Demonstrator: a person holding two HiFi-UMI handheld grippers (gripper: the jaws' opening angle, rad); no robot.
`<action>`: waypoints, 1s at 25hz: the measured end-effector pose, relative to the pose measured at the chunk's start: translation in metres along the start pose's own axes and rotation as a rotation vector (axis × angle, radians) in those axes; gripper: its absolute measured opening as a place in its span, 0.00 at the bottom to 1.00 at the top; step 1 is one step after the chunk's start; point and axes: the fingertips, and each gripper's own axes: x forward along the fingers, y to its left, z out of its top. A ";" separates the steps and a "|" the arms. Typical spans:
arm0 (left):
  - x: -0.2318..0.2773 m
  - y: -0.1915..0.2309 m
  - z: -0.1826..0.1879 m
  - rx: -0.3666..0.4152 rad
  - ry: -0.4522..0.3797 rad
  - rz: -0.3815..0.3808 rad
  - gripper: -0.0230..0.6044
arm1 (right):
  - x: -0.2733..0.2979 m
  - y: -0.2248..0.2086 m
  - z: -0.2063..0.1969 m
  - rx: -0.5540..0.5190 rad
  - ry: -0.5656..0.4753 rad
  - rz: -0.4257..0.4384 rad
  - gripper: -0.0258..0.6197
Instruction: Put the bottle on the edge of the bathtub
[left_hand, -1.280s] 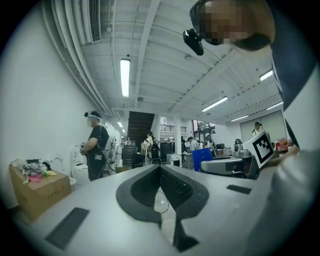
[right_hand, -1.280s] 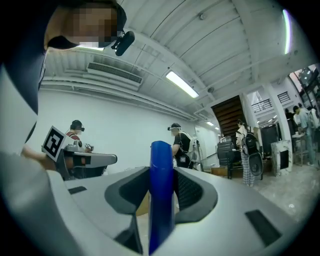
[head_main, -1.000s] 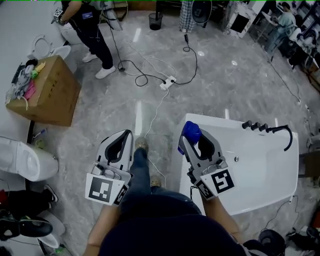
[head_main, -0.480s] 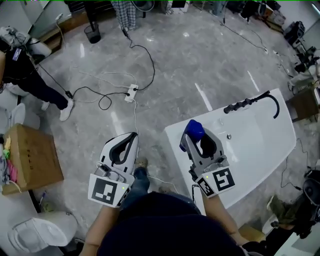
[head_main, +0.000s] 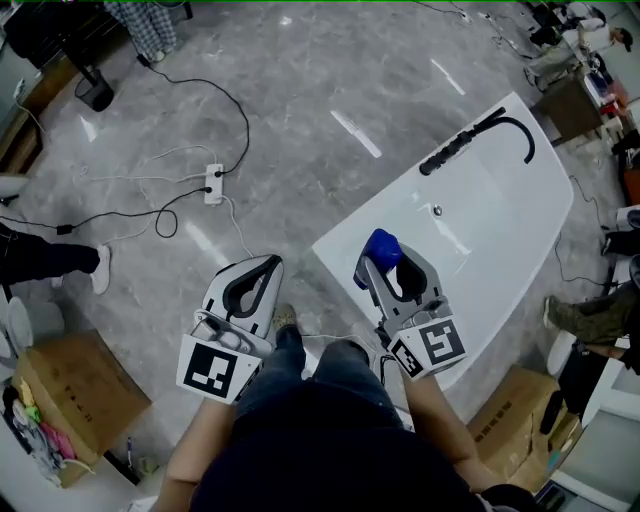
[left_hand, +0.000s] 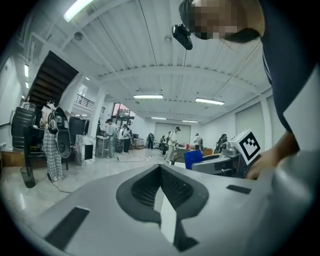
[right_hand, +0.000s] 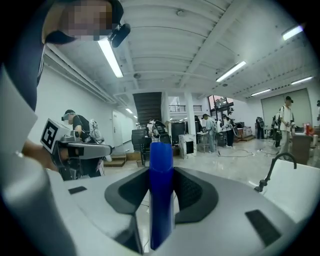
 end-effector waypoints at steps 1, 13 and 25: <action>0.004 -0.001 -0.002 -0.002 0.007 -0.020 0.07 | 0.001 -0.002 -0.004 0.004 0.015 -0.011 0.29; 0.022 0.002 -0.047 -0.048 0.097 -0.114 0.07 | 0.022 -0.002 -0.072 0.040 0.199 -0.046 0.29; 0.072 -0.008 -0.110 -0.050 0.237 -0.124 0.07 | 0.055 -0.032 -0.154 0.000 0.342 0.028 0.29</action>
